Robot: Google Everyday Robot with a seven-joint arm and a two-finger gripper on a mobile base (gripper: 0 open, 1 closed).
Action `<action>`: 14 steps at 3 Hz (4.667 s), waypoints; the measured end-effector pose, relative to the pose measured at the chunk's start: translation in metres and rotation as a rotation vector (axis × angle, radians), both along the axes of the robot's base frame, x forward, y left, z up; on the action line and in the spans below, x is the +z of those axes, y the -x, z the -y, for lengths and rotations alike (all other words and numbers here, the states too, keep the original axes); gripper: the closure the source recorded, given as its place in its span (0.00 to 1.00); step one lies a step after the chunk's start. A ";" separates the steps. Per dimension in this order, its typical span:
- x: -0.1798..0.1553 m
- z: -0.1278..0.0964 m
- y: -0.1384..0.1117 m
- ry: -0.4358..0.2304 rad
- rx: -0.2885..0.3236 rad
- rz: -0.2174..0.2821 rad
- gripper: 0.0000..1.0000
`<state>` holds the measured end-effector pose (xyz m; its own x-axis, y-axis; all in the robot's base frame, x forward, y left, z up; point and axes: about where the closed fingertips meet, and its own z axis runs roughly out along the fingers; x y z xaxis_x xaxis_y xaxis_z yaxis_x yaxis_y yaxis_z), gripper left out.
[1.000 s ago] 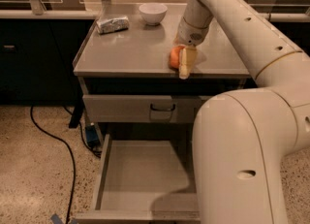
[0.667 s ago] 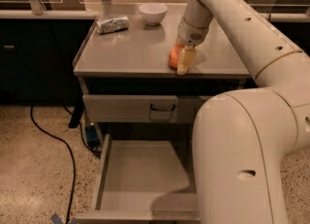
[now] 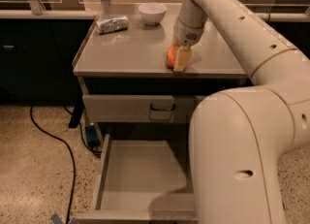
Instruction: Place orange into middle drawer
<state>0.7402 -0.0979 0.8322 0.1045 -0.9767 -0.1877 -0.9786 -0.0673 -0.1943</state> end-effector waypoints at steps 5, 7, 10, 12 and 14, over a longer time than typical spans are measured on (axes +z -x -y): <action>0.033 -0.024 0.168 -0.271 -0.064 0.191 1.00; 0.017 -0.030 0.172 -0.326 -0.045 0.168 1.00; -0.124 -0.035 0.181 -0.481 -0.028 0.017 1.00; -0.162 -0.018 0.206 -0.329 -0.104 0.042 1.00; -0.162 -0.012 0.228 -0.270 -0.168 0.053 1.00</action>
Offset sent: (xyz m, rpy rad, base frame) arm -0.1011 0.0380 0.0722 0.1598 -0.2038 0.0351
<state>0.5125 -0.0857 0.6705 -0.0375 -0.8968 -0.4408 -0.9597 0.1552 -0.2341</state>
